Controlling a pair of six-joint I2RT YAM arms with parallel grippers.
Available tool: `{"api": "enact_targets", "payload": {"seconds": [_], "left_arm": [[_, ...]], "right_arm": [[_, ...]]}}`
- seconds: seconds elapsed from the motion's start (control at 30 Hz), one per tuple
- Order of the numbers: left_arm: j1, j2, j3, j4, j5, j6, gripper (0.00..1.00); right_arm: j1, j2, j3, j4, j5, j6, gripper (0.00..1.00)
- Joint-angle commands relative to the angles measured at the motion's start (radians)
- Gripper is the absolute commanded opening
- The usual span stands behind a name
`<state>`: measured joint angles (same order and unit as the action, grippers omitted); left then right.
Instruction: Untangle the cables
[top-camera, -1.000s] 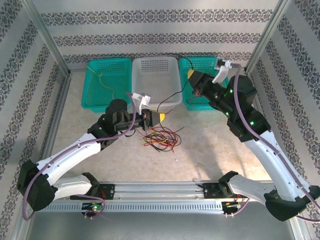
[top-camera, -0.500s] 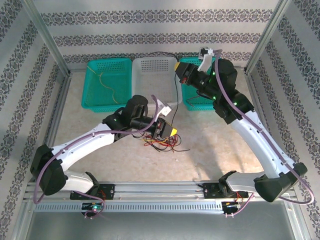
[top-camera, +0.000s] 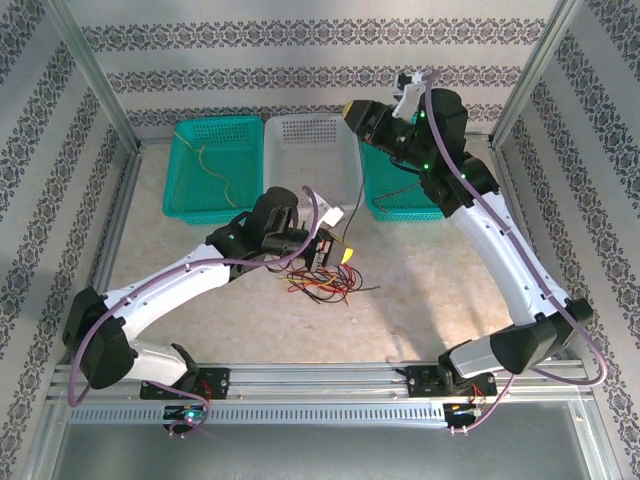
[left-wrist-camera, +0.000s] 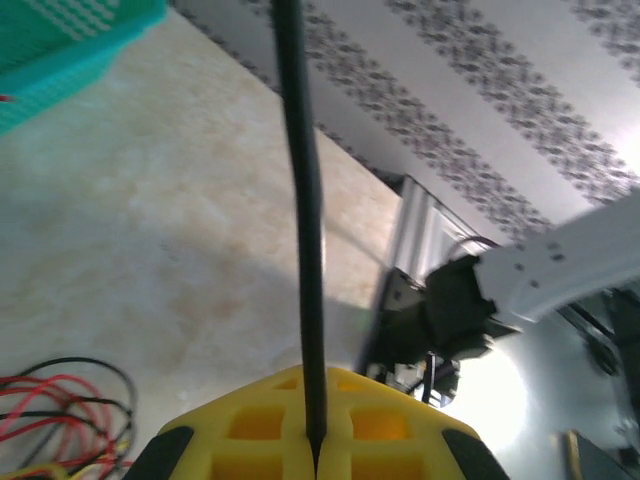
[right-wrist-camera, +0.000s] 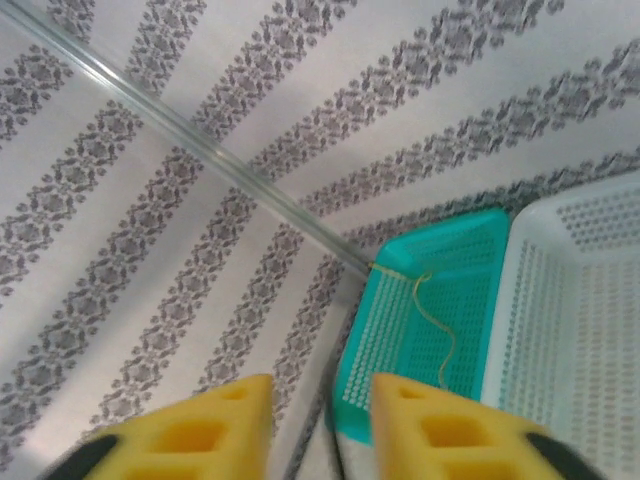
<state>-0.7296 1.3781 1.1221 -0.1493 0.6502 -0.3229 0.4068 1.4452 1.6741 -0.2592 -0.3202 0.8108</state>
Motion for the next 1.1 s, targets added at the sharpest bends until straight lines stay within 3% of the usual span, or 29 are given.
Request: {"api": "enact_targets", "payload": {"seconds": [0.0,0.1,0.17,0.37,0.63,0.67,0.7,0.73,0.77,0.83,0.93,1.07], "left_arm": [[0.093,-0.010,0.047,0.004,-0.157,-0.059,0.00],[0.203,0.046,0.137,0.001,-0.168,-0.139,0.00],[0.260,0.095,0.226,-0.028,-0.182,-0.150,0.00],[0.353,0.263,0.468,-0.027,-0.159,-0.148,0.00],[0.381,0.502,0.705,-0.119,-0.227,-0.070,0.00],[0.382,0.531,0.704,-0.125,-0.244,-0.068,0.09],[0.384,0.554,0.700,-0.136,-0.263,-0.075,0.29],[0.383,0.569,0.690,-0.147,-0.280,-0.088,0.44],[0.383,0.581,0.670,-0.148,-0.285,-0.104,0.55],[0.383,0.575,0.610,-0.117,-0.261,-0.121,0.67],[0.383,0.507,0.497,-0.038,-0.244,-0.144,0.75],[0.382,0.379,0.420,-0.070,-0.255,-0.148,0.75]], "right_arm": [[-0.035,-0.009,0.054,-0.016,0.009,-0.004,0.50],[-0.078,-0.031,0.048,-0.087,0.021,-0.021,0.67],[-0.116,-0.060,0.023,-0.123,0.019,-0.031,0.71],[-0.212,-0.221,-0.149,-0.174,-0.025,-0.056,0.72],[-0.217,-0.456,-0.449,-0.257,-0.031,-0.079,0.71],[-0.218,-0.483,-0.484,-0.265,-0.033,-0.079,0.71],[-0.217,-0.508,-0.512,-0.279,-0.030,-0.083,0.71],[-0.219,-0.526,-0.530,-0.296,-0.024,-0.087,0.71],[-0.218,-0.548,-0.550,-0.315,-0.018,-0.092,0.71],[-0.217,-0.577,-0.591,-0.335,-0.017,-0.096,0.71],[-0.206,-0.603,-0.671,-0.336,-0.031,-0.080,0.69],[-0.091,-0.595,-0.772,-0.321,0.033,-0.073,0.68]]}}
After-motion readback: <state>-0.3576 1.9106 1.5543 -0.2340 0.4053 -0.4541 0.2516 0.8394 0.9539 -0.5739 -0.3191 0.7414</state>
